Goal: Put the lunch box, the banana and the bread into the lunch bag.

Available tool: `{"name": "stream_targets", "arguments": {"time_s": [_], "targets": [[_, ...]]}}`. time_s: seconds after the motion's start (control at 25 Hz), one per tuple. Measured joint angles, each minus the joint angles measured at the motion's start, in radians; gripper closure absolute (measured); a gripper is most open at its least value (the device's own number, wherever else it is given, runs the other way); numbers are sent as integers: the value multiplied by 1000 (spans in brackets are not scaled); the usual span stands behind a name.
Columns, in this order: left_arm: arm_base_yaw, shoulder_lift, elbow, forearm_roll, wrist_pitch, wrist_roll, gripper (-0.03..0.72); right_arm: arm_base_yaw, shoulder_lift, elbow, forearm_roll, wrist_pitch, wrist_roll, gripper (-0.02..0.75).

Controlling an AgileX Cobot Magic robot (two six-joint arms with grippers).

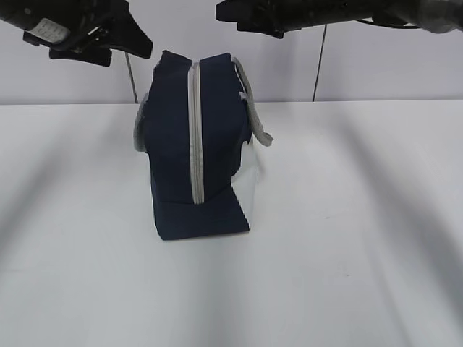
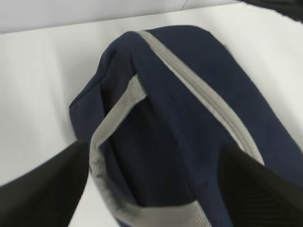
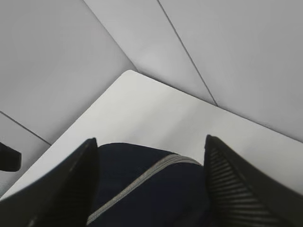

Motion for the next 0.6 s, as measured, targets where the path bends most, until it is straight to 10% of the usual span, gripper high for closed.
{"name": "stream_targets", "arguments": {"time_s": [0.6], "targets": [[0,-219,71,299,271,-250,196,6,-387,571,0,189,-79,228]]}}
